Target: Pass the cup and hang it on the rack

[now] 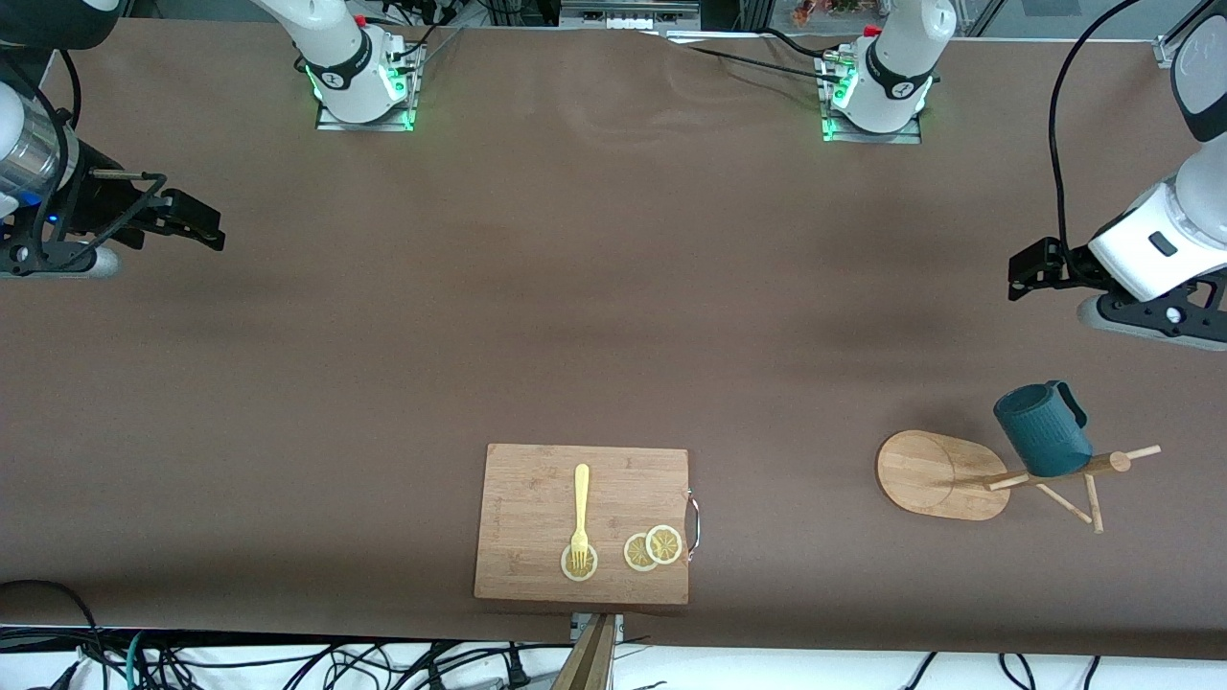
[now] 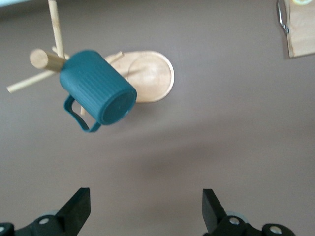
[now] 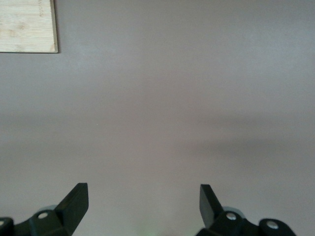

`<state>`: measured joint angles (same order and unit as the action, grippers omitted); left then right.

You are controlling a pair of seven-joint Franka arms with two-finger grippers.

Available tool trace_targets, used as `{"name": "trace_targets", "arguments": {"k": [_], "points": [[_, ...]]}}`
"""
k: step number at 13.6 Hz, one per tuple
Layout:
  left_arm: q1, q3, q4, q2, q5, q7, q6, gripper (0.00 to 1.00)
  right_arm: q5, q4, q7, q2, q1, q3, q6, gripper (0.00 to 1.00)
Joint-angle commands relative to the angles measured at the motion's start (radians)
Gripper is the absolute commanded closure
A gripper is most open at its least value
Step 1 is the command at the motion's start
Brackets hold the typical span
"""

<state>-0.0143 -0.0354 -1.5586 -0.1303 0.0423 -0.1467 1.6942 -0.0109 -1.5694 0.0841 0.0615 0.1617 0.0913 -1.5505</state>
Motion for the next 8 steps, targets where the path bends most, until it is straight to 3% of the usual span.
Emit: {"name": "trace_targets", "arguments": {"k": [1,8], "points": [[-0.038,0.019,-0.164,0.115,0.008,0.021,0.094,0.00,0.008,0.014,-0.006,0.011,-0.004,0.002,-0.005,0.00],[-0.016,0.019,-0.149,0.097,0.002,0.036,0.084,0.00,0.003,0.019,-0.004,0.011,-0.002,0.001,0.006,0.00]]}}
